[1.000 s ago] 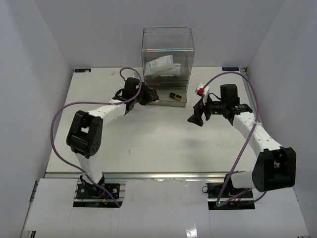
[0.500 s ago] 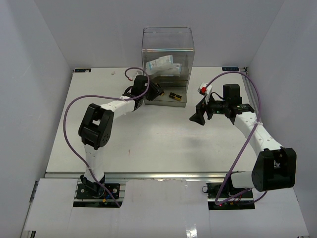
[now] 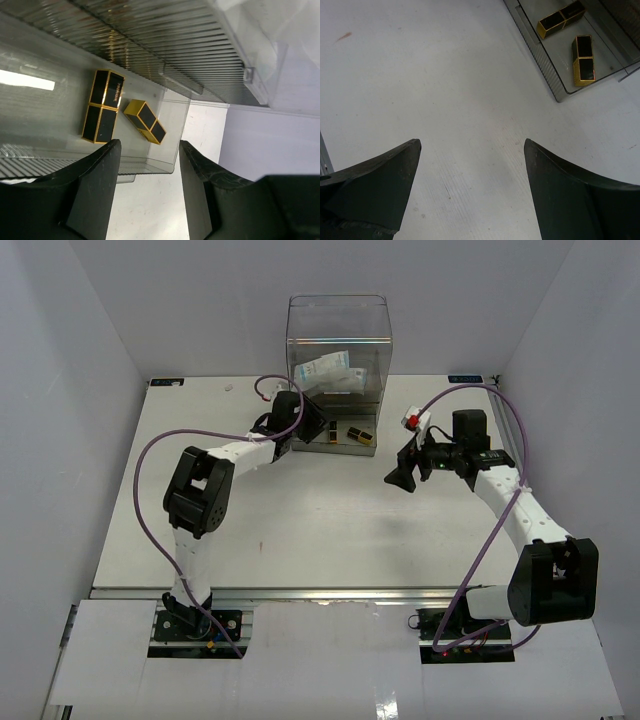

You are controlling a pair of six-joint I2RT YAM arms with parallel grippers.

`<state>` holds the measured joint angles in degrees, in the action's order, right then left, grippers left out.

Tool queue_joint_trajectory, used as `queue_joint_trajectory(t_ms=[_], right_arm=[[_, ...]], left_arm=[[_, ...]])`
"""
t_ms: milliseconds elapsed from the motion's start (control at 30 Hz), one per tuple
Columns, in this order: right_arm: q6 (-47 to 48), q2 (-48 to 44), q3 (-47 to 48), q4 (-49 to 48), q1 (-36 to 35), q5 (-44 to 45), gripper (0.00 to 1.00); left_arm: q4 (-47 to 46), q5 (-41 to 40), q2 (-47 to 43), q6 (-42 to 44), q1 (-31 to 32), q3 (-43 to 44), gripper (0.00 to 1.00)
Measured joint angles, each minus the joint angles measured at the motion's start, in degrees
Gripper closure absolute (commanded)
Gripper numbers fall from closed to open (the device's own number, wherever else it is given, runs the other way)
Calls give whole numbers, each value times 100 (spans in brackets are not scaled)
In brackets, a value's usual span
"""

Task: Organize the makeup

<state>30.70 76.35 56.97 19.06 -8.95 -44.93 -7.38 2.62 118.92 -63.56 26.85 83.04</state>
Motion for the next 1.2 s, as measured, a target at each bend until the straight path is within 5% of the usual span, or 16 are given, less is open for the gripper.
queue_joint_trajectory(t_ms=[300,433,700,833,1067,1200], right_arm=[[164,-11,-307,-121,0,-4,10],[408,-134,-492,-262,-25,-35,10],[2400,-439,-1143,-567,-933,141,10],[3308,151,-715,-327,-1463,524,5],[4139,2210,1418,677,-1808,959,52],[3974,3233,2505,981,-1962,1330,61]], left_arm=[[-548,755,-955,941,-75,-1038,36],[-579,1309,-1935,1771,-276,-1501,2],[-364,2095,-4259,3381,-1355,-2826,2],[-14,1911,-5228,4102,-1658,-3603,2],[278,1536,-5947,4794,-1624,-3962,2],[335,1412,-6058,4978,-1622,-3962,2]])
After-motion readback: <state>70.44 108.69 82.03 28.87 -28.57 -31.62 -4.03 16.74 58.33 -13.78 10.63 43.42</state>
